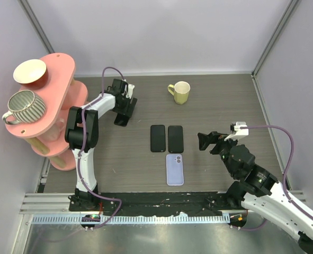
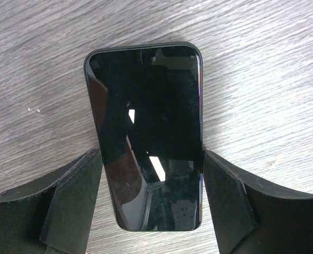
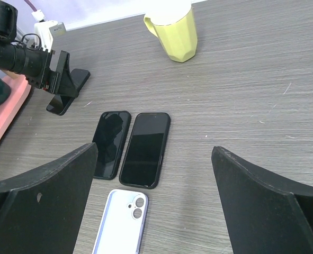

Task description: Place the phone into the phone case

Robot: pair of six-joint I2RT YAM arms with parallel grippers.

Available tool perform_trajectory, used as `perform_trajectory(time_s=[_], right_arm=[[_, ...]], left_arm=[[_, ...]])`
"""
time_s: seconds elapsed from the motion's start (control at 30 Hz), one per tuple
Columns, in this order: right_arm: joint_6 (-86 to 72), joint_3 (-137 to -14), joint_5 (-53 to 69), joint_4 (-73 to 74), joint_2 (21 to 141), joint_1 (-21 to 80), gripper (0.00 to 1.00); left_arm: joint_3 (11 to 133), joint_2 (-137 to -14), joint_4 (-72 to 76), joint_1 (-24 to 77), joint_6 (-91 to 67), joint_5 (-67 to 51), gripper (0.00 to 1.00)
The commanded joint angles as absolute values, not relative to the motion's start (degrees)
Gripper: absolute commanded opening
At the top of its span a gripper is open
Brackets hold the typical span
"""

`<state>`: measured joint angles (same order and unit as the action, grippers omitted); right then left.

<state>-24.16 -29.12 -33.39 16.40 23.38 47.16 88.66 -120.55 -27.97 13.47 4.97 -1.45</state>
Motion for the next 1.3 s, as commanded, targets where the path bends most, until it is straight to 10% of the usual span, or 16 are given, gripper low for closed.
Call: perform_trajectory(time_s=[0.0,0.63,1.27], right_arm=[[-24.87,-32.17,-34.63,15.82,23.38,47.37,0.95],[-26.28,-32.26,-35.07,16.70,23.11,47.37,0.95],[-43.59,-36.04,-35.00,1.63,47.79,47.29,0.89]], left_arm=[[88.24,-121.02,-27.16,13.27,4.83,-2.73,0.77],[89.38,-122.52,-28.65,13.27,4.40,-1.49,0.82],[80.96,-107.60,-29.00,15.29,-4.92,-7.04,0.32]])
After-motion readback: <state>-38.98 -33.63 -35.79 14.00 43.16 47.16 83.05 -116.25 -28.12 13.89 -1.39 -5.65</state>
